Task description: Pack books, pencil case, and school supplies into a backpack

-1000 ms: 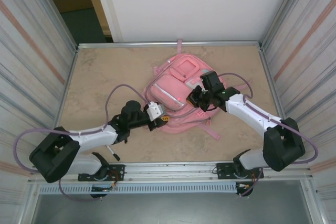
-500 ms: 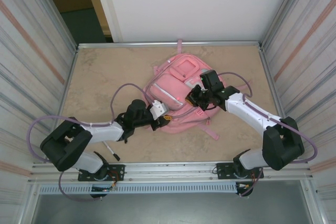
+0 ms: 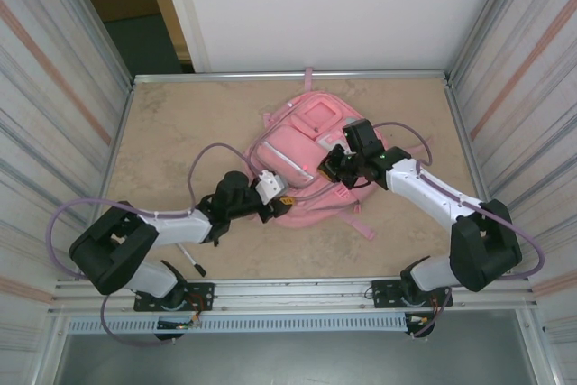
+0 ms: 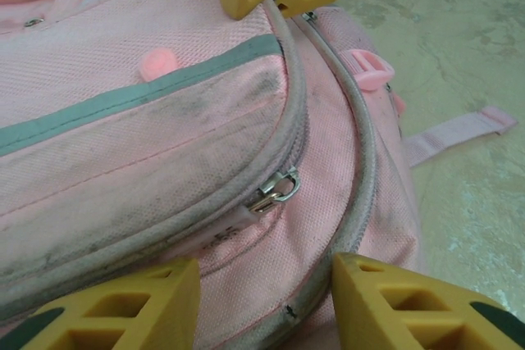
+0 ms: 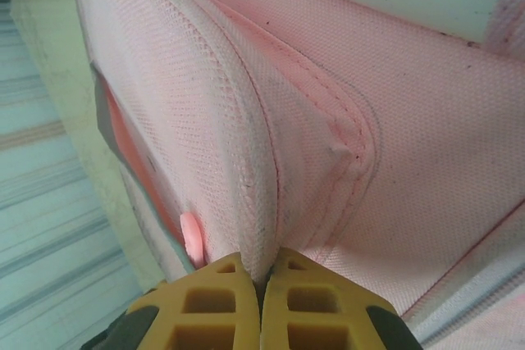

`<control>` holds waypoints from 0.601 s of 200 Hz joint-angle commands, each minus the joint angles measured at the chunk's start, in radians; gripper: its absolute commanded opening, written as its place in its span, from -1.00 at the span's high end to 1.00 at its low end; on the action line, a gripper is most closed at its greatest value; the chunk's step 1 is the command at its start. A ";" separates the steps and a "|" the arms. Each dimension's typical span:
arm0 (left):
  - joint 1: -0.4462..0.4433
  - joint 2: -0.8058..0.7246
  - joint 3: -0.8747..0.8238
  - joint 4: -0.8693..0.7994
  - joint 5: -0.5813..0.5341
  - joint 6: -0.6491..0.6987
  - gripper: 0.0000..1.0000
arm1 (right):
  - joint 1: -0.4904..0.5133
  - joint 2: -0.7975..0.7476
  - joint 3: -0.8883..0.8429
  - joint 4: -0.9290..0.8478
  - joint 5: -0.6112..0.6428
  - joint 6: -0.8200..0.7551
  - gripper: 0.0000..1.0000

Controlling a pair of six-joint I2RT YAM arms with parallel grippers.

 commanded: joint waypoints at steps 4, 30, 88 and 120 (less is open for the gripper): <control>0.024 0.047 0.014 0.073 -0.077 -0.059 0.09 | 0.009 0.008 0.060 0.047 -0.097 -0.051 1.00; 0.024 0.047 0.003 0.095 -0.117 -0.063 0.07 | 0.009 0.023 0.065 0.051 -0.110 -0.051 1.00; 0.054 -0.011 -0.043 0.069 -0.139 -0.065 -0.08 | 0.000 0.015 0.067 0.042 -0.102 -0.062 1.00; 0.070 0.007 -0.020 0.124 -0.055 -0.066 -0.09 | 0.013 0.040 0.085 0.044 -0.125 -0.065 1.00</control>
